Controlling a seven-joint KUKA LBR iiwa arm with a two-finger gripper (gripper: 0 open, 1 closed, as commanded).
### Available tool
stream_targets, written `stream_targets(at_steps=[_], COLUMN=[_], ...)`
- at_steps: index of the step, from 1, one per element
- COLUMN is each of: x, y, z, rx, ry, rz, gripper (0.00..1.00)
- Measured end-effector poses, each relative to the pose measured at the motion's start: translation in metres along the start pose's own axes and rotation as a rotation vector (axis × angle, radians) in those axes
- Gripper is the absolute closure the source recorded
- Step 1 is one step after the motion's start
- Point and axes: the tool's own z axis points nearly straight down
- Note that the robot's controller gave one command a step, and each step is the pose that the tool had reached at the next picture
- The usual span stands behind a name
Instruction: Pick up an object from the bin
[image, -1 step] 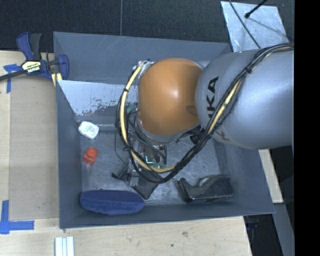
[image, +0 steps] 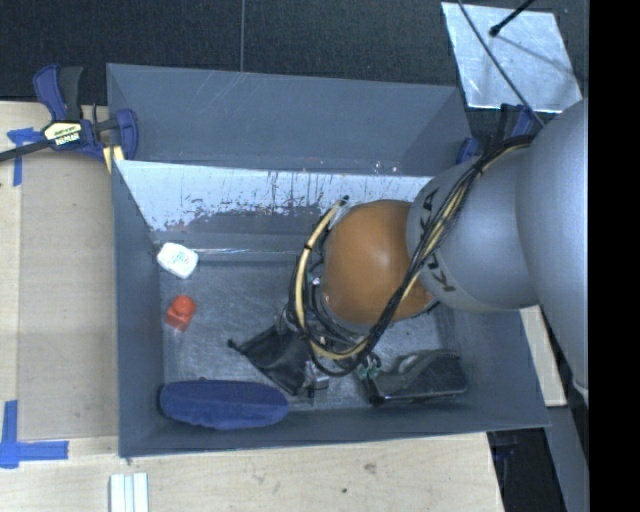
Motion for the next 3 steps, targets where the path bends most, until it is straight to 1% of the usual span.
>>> stream_targets(at_steps=[1,2,3], x=[-0.003,-0.018,0.002], y=[0.002,-0.001,0.021], z=[-0.005,-0.12,-0.177], rx=[-0.002,0.0,-0.002], ry=[-0.009,-0.014,-0.012], rz=[-0.001,0.007,-0.025], gripper=[1.0,1.0,1.0])
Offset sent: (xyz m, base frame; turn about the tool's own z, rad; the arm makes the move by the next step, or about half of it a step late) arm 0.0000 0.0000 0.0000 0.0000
